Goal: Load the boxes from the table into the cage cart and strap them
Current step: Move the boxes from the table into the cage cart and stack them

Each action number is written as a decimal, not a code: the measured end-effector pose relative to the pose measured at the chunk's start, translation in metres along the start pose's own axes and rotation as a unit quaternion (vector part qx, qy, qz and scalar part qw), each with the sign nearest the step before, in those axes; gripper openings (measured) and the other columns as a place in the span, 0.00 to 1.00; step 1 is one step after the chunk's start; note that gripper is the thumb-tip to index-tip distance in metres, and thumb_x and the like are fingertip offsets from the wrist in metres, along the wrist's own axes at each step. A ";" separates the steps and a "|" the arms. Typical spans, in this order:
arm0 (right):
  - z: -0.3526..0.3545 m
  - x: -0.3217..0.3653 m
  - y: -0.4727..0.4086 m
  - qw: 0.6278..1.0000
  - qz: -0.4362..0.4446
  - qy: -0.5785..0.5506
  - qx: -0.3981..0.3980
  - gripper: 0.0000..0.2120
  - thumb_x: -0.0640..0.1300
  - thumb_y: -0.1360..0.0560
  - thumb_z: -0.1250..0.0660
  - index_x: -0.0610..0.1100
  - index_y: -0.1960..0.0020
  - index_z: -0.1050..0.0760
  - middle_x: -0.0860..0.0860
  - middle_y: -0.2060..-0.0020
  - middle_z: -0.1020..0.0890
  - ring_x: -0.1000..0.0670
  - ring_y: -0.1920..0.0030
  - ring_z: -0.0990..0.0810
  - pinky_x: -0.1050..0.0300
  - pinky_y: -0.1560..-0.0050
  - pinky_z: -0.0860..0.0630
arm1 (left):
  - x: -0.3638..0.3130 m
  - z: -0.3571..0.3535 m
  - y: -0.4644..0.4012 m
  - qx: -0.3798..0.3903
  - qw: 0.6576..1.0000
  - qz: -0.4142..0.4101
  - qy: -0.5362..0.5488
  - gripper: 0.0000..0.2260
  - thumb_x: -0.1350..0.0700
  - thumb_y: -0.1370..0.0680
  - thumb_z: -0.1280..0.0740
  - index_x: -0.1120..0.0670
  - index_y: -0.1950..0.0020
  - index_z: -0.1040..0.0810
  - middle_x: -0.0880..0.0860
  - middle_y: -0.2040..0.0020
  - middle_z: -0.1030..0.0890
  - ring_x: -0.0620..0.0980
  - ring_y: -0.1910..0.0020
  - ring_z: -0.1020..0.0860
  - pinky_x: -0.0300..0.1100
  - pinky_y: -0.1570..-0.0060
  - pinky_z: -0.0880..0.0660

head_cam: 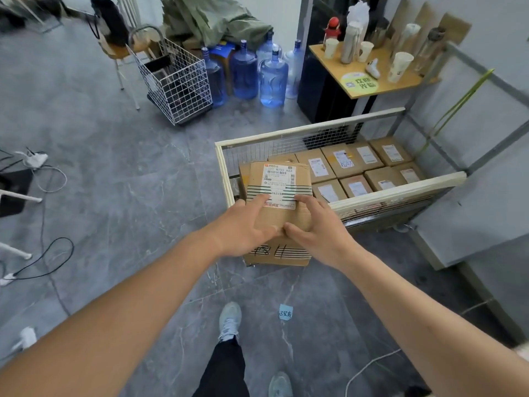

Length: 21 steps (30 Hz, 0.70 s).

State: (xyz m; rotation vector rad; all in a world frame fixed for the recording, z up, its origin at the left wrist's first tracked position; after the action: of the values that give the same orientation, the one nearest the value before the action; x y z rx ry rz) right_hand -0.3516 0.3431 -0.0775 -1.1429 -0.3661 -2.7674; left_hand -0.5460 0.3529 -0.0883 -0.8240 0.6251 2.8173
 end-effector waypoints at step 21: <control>-0.052 -0.059 -0.227 0.994 -0.096 -0.027 0.051 0.34 0.56 0.24 0.28 0.53 0.21 0.36 0.50 0.27 0.31 0.53 0.33 0.29 0.59 0.36 0.31 | 0.096 0.024 -0.219 0.089 0.993 0.056 0.056 0.33 0.38 0.21 0.33 0.40 0.20 0.43 0.53 0.33 0.32 0.53 0.42 0.24 0.43 0.45 0.24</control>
State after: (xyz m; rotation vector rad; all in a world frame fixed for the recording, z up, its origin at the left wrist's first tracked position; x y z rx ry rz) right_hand -0.3916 0.5493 -0.1942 -1.2197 -0.6478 -2.8432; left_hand -0.5845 0.5629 -0.1987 -0.9456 0.9514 2.7743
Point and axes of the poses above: each hand's wrist, its own y-axis away from the middle knuckle, its own z-axis out of the back of the hand, x = y × z, the point moved 4 cm from there along -y, towards the middle knuckle
